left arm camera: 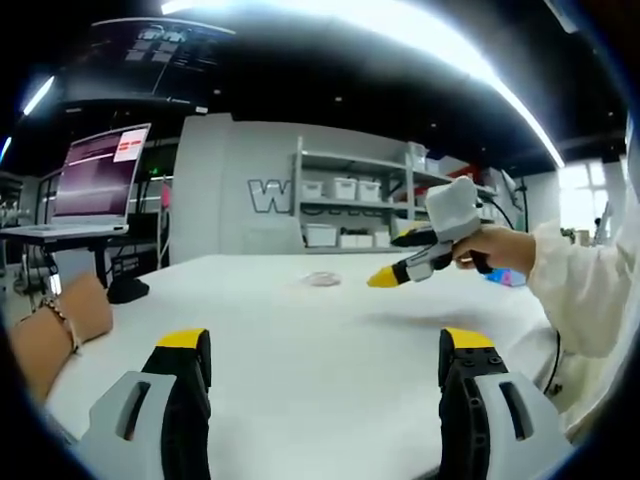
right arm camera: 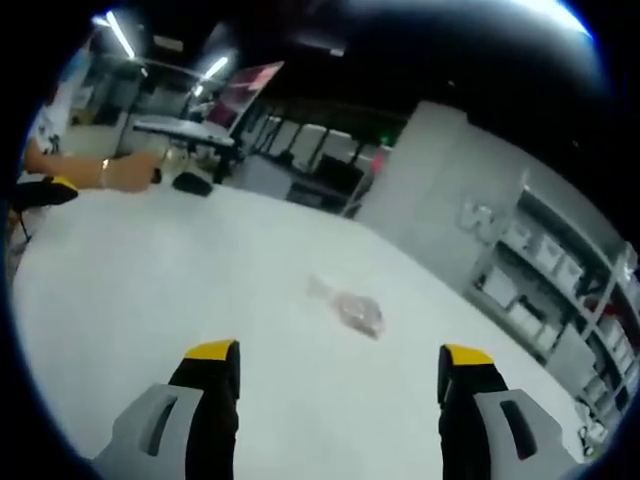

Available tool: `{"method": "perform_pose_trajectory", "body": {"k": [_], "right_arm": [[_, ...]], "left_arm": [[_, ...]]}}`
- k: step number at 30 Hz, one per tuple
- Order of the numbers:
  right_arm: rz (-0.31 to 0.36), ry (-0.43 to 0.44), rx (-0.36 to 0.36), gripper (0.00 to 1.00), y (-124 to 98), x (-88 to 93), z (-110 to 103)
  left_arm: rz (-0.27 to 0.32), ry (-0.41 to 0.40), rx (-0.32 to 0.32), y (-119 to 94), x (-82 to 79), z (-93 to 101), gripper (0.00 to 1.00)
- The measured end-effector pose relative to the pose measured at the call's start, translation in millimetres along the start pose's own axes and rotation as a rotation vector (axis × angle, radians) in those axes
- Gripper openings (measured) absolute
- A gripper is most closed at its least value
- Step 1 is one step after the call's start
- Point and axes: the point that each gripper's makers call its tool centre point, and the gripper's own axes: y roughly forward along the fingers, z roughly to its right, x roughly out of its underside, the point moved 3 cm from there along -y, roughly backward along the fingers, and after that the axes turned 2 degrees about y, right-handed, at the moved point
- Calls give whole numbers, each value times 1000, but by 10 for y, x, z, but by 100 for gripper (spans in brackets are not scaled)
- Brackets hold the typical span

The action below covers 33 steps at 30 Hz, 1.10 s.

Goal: Open the resealable bag by pulling the two sides of the seal apart until the entire bag opening is separated and visibly accessible.

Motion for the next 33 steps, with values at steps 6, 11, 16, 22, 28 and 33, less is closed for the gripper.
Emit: {"method": "perform_pose_trajectory", "body": {"k": [6,11,16,22,28,33], "right_arm": [[-6,-44,2,80,63,-37,-9],[-9,-90,10,78,104,-56,-16],[-11,-129,4,79,151,-66,-43],[4,-164,-1,78,216,-114,-63],[-11,-204,0,77,291,-110,-84],[-12,-222,6,76,337,-122,-91]], "left_arm": [[1,-4,-3,-4,6,-11,93],[2,-4,0,-8,5,-8,93],[2,-6,-3,-12,2,-25,93],[3,-6,2,-3,-4,-18,93],[1,-7,1,1,1,-35,93],[2,-8,-2,2,1,-52,93]]}}
